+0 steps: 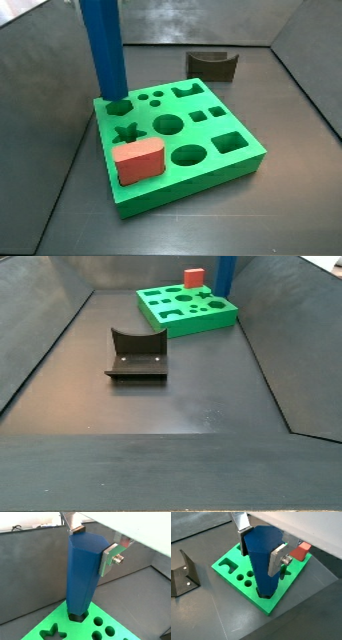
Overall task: Pick up the hexagon object. Move up. Move to above the board. Insert the hexagon object.
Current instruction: Insert the hexagon object.
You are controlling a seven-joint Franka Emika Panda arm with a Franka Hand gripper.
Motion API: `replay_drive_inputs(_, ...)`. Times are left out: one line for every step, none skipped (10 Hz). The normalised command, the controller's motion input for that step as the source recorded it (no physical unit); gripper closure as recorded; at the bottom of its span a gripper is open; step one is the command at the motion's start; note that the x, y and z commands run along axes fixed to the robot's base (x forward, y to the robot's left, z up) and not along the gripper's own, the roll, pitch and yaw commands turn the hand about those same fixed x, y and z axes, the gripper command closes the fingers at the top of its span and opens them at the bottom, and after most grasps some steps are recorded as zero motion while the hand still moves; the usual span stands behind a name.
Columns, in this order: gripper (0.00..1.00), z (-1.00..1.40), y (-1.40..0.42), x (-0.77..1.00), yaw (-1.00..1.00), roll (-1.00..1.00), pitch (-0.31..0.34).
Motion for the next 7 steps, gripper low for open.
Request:
replay_drive_inputs(1.00, -0.61, 0.00, 0.16, 0.12, 0.25, -0.084)
replay_drive_inputs(1.00, -0.44, 0.00, 0.07, 0.11, 0.18, -0.041)
replay_drive_inputs(1.00, -0.31, 0.00, 0.00, 0.06, 0.10, -0.003)
replay_drive_inputs(1.00, -0.32, 0.00, 0.00, 0.02, 0.11, -0.021)
replay_drive_inputs(1.00, -0.34, -0.05, 0.00, 0.00, 0.09, -0.044)
replay_drive_inputs(1.00, -0.33, -0.15, -0.12, 0.00, 0.09, -0.101)
replay_drive_inputs(1.00, -0.36, -0.17, -0.20, 0.01, 0.12, -0.104)
